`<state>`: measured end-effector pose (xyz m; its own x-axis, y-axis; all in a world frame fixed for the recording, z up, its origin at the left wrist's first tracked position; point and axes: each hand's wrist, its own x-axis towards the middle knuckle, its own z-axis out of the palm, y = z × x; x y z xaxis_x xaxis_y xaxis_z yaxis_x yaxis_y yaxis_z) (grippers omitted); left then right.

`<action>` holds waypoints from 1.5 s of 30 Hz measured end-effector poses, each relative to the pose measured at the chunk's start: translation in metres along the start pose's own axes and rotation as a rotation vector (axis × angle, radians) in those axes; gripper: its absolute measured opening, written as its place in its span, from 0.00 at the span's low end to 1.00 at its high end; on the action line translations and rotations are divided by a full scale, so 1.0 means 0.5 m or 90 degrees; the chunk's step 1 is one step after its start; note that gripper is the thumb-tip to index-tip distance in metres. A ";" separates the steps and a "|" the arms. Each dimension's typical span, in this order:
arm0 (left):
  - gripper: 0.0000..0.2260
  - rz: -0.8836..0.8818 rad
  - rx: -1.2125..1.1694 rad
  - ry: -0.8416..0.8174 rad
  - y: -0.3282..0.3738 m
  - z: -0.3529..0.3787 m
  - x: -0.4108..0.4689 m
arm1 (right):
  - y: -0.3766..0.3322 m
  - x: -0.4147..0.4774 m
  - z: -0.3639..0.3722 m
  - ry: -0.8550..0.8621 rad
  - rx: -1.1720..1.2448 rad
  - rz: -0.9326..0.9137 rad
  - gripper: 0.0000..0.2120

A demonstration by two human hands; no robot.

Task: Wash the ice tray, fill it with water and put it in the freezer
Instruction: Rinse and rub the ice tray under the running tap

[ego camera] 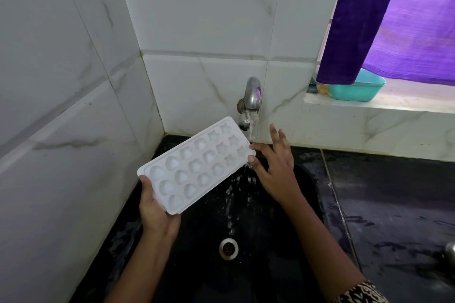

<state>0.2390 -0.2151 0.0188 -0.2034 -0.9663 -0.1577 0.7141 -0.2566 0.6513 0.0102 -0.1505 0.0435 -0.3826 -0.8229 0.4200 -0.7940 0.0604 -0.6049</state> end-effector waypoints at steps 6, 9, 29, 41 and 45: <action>0.26 -0.014 -0.005 0.002 -0.015 0.013 -0.004 | -0.015 0.009 0.032 -0.060 -0.186 -0.018 0.19; 0.26 0.015 0.000 -0.005 -0.009 0.010 -0.002 | -0.007 0.011 0.036 -0.087 -0.196 -0.038 0.22; 0.25 0.042 0.041 0.025 -0.020 0.014 -0.013 | -0.012 -0.003 0.042 -0.008 -0.212 -0.034 0.24; 0.26 0.039 0.060 -0.006 -0.001 0.007 0.001 | 0.007 -0.006 0.036 -0.058 -0.198 -0.007 0.19; 0.27 0.020 0.045 -0.003 -0.013 0.010 0.001 | -0.010 -0.010 0.044 0.000 -0.208 -0.023 0.23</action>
<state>0.2309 -0.2138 0.0182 -0.1852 -0.9737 -0.1326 0.6717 -0.2239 0.7062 0.0263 -0.1591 0.0293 -0.3515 -0.8282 0.4366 -0.9166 0.2095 -0.3406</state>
